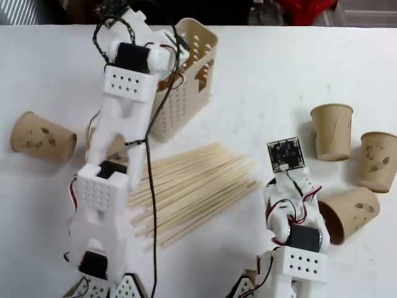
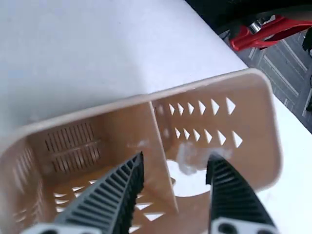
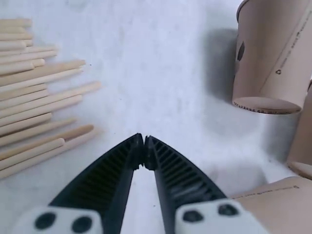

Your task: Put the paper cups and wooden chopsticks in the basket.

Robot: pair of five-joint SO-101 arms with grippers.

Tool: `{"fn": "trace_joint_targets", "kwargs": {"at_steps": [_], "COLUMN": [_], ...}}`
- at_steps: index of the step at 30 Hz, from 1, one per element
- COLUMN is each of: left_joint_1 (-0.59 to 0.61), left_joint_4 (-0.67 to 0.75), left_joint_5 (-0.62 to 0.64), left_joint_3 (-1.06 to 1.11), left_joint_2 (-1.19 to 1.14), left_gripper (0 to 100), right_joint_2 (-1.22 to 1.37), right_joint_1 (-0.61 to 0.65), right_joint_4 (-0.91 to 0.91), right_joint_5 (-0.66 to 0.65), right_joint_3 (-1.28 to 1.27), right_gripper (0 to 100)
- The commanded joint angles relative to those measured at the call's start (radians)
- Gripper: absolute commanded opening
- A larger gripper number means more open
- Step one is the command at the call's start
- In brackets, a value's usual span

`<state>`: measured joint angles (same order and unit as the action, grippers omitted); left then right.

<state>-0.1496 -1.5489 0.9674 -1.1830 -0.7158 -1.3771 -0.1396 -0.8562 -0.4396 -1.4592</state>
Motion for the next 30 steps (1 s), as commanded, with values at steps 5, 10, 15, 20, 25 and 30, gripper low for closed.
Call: {"fn": "trace_joint_targets", "kwargs": {"at_steps": [5,10,15,20,25,30], "left_joint_1": [0.010,-0.012,-0.021,-0.024,-0.074,-0.134], "left_joint_4": [0.144,0.261,0.275,0.259,0.127,-0.077], "left_joint_5": [0.009,0.008,-0.031,-0.212,-0.308,-0.519], "left_joint_3": [0.126,0.244,0.336,0.391,0.308,0.080], "left_joint_2": [0.010,0.010,0.010,0.013,0.022,0.013], "left_gripper": [21,21,17,4,3,2], "right_joint_2": [-0.015,-0.015,-0.015,-0.015,-0.015,-0.015], "right_joint_1": [-0.007,-0.007,-0.007,-0.007,-0.007,-0.007], "right_joint_4": [0.018,0.018,0.018,0.018,0.018,0.018], "right_joint_5": [0.002,0.002,0.002,0.002,0.002,0.002], "right_joint_3": [0.005,0.005,0.005,0.005,0.005,0.005], "right_gripper": [1.6,1.6,1.6,1.6,1.6,1.6]}}
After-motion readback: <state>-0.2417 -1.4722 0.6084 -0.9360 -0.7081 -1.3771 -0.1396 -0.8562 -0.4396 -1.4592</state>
